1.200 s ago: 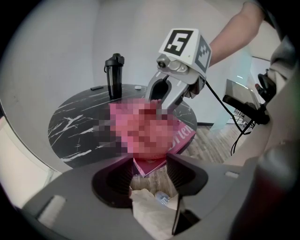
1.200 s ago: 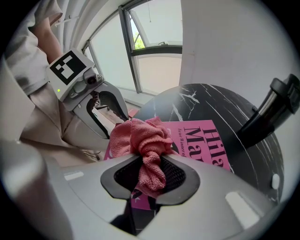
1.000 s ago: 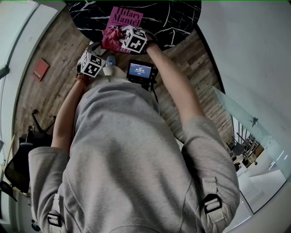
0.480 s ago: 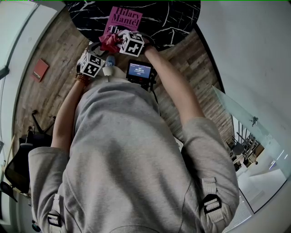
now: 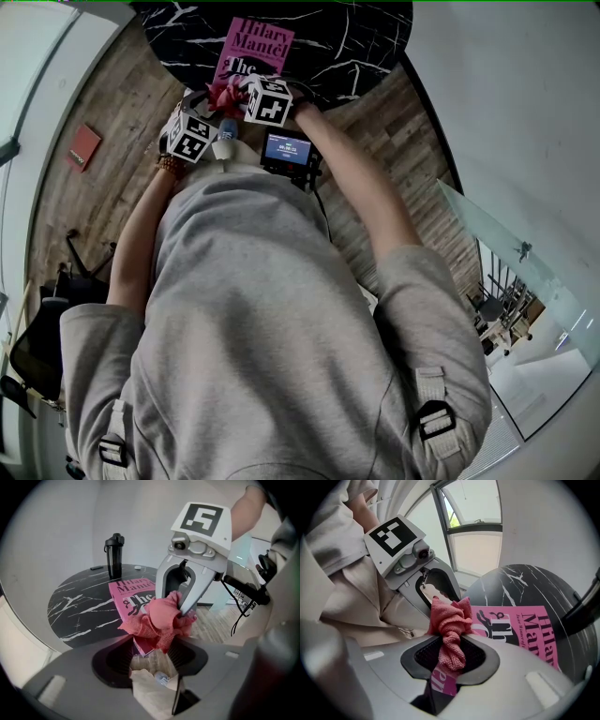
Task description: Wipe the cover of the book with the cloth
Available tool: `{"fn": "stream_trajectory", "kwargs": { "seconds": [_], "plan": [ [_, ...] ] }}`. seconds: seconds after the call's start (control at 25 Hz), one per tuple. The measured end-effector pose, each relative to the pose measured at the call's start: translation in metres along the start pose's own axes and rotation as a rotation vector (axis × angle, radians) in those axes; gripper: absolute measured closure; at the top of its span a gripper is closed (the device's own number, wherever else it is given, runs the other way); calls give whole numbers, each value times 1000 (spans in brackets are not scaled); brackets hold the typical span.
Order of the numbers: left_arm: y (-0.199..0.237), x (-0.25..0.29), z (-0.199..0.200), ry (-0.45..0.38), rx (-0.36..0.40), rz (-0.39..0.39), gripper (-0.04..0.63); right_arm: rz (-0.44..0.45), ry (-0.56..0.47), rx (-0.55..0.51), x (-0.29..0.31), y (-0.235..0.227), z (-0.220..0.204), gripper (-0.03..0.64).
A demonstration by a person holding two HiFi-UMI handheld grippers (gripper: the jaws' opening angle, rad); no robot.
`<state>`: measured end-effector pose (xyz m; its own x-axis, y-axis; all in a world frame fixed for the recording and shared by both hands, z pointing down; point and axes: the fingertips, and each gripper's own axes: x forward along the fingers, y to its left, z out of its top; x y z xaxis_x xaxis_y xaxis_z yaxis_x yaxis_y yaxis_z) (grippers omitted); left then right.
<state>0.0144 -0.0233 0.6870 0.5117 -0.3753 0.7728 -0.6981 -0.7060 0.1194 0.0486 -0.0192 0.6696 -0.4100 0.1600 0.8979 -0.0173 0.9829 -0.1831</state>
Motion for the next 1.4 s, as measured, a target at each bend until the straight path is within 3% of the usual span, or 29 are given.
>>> {"fn": "stream_trajectory", "kwargs": {
  "seconds": [0.2,0.36,0.56,0.88,1.2,1.4],
  "plan": [
    [-2,-1,1,-3,-1,-3,377,91,-43,103,-8,5,-1,499],
    [-1,-2,1,-10,-2,-10,376,109,-72,81,-24,-3,1,495],
    [-3,-1,2,-2,12,-20,376,-22,-150,80,-58,-58,13,495],
    [-7,-1,1,18,41,-40,376,-262,-139,157,-70,-160,24,494],
    [-6,0,0,29,34,-71,368,-307,-5,243,-43,-197,23,492],
    [-6,0,-1,38,69,-74,369,-318,-28,293,-37,-190,21,499]
  ]
}}
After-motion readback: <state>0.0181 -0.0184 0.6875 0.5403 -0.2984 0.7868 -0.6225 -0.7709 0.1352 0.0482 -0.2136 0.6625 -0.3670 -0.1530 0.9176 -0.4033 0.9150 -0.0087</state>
